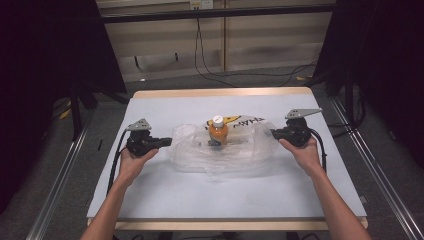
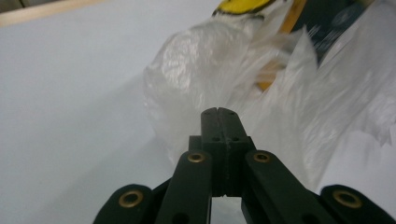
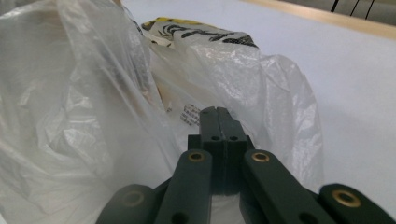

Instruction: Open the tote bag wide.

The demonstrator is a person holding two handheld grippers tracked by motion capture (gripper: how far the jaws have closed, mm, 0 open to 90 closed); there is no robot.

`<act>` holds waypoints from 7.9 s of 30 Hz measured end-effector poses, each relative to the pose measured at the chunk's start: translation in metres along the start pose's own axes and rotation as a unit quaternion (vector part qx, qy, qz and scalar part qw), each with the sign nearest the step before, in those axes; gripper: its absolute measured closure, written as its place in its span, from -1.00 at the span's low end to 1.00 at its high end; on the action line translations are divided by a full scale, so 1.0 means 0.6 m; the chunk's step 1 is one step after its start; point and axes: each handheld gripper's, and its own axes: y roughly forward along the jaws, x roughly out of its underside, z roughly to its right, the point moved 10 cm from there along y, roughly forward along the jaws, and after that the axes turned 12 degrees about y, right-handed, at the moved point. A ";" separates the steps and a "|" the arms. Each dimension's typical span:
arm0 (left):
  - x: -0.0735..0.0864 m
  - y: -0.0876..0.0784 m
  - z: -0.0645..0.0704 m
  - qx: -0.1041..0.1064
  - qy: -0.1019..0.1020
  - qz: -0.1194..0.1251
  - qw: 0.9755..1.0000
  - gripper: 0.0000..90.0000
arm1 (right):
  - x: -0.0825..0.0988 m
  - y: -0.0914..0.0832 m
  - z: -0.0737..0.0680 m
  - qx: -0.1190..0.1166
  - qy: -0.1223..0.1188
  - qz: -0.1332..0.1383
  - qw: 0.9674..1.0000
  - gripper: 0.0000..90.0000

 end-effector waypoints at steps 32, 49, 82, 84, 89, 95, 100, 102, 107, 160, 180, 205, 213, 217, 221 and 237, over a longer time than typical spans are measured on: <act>-0.069 0.139 0.097 0.067 0.062 -0.038 0.995 1.00 | -0.095 0.006 -0.083 -0.037 -0.018 0.038 0.998 1.00; 0.022 0.155 0.056 0.023 0.101 -0.173 0.979 1.00 | 0.081 0.118 -0.038 0.006 -0.059 -0.191 0.980 1.00; 0.077 0.072 0.001 -0.015 0.086 -0.191 0.978 1.00 | 0.117 -0.002 0.049 0.065 -0.091 -0.204 0.973 1.00; 0.076 0.072 0.000 -0.016 0.079 -0.185 0.979 1.00 | 0.116 -0.001 0.050 0.061 -0.086 -0.200 0.974 1.00; 0.062 0.069 0.006 0.001 0.058 -0.151 0.987 1.00 | 0.095 0.004 0.036 0.034 -0.064 -0.153 0.986 1.00; 0.038 0.060 0.017 0.003 0.054 -0.117 0.992 1.00 | 0.054 -0.016 0.015 0.004 -0.049 -0.095 0.994 1.00; 0.012 0.053 0.029 0.003 0.063 -0.095 0.994 1.00 | 0.032 -0.021 -0.002 -0.010 -0.048 -0.073 0.996 1.00; 0.000 0.053 0.033 -0.002 0.071 -0.088 0.994 1.00 | 0.021 -0.021 -0.009 -0.015 -0.048 -0.065 0.997 1.00; -0.025 0.064 0.056 0.015 0.082 -0.081 0.993 1.00 | -0.005 -0.011 -0.031 -0.031 -0.055 -0.059 0.996 1.00; 0.020 0.153 0.224 0.150 0.143 -0.151 0.967 1.00 | -0.038 0.289 -0.016 0.056 -0.016 -0.203 0.977 1.00; 0.023 0.151 0.190 0.138 0.107 -0.142 0.974 1.00 | -0.063 0.326 -0.004 0.091 0.007 -0.158 0.983 1.00; -0.038 0.115 0.179 0.120 0.059 -0.030 0.990 1.00 | -0.110 0.204 -0.067 -0.002 -0.007 -0.075 0.997 1.00; -0.082 0.065 0.152 0.063 0.067 0.054 0.994 0.62 | -0.115 0.127 -0.074 -0.005 -0.005 0.014 1.000 0.48; -0.085 0.043 0.141 0.026 0.079 0.070 0.994 0.20 | -0.109 0.086 -0.072 0.007 -0.004 0.053 0.999 -0.02; -0.083 0.021 0.126 -0.006 0.065 0.087 0.994 -0.21 | -0.098 0.046 -0.066 0.011 -0.002 0.090 0.996 -0.50; -0.030 -0.064 0.103 -0.083 0.034 0.089 0.992 -0.91 | -0.007 -0.093 -0.054 0.061 0.016 0.161 0.985 -0.93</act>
